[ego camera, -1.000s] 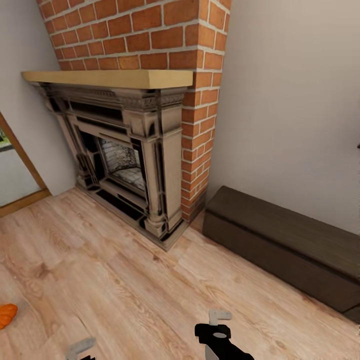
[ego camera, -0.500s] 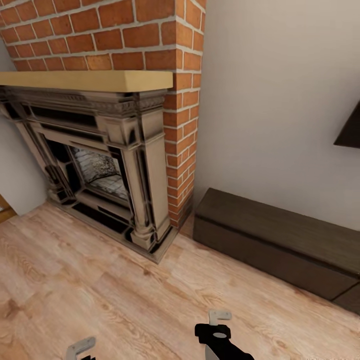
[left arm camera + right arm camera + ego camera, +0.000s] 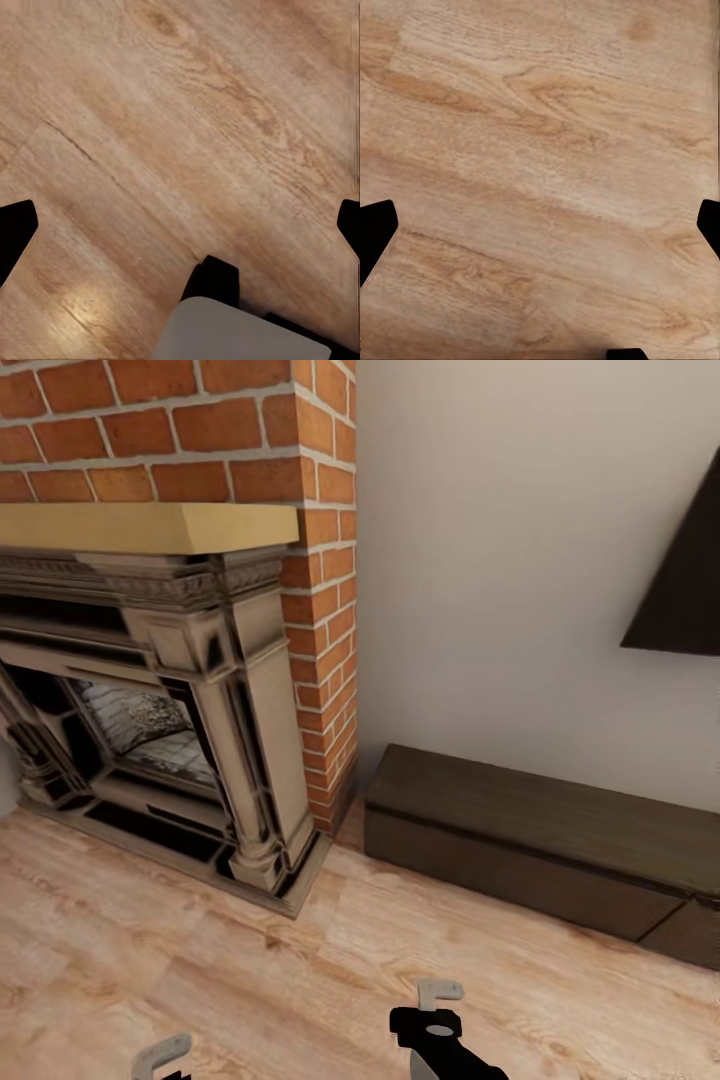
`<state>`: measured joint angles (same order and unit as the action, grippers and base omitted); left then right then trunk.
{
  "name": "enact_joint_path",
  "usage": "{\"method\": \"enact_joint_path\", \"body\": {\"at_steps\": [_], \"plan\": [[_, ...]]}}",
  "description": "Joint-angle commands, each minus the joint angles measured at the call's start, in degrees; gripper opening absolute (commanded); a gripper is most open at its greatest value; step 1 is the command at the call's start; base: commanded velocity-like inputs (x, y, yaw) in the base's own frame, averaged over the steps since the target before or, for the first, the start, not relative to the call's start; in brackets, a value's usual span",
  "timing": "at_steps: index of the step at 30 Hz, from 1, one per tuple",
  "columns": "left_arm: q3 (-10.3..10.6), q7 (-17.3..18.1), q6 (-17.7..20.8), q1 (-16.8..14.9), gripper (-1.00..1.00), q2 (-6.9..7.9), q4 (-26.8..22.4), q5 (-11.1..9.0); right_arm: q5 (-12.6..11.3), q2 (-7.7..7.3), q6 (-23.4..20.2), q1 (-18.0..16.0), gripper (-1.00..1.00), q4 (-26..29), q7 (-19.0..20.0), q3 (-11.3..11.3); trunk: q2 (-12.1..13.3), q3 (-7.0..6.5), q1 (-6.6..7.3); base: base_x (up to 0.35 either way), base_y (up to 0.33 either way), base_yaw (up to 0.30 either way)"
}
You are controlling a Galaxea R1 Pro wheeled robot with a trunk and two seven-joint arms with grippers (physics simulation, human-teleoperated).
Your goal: Place each of the two pumpkins and all three candles from the living room inside a cabinet in the living room (use any cabinet), then make sure every cabinet is closed, and position the cauldron so it is next to a table in the living room.
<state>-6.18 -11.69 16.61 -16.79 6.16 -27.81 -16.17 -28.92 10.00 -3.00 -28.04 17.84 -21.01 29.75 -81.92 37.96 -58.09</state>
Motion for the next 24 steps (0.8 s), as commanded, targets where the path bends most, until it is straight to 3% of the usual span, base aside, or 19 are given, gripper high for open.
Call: {"method": "enact_joint_path", "body": {"at_steps": [1,24], "plan": [[0.0,0.0,0.0,0.0,1.0,0.0,0.0,0.0,0.0,0.0,0.0,0.0,1.0,0.0,0.0,0.0,0.0,-0.02,0.0,0.195,0.106,-0.287],[0.0,0.0,0.0,0.0,1.0,0.0,0.0,0.0,0.0,0.0,-0.1,0.0,1.0,0.0,0.0,0.0,0.0,-0.58,0.0,0.018,0.009,-0.287]]}}
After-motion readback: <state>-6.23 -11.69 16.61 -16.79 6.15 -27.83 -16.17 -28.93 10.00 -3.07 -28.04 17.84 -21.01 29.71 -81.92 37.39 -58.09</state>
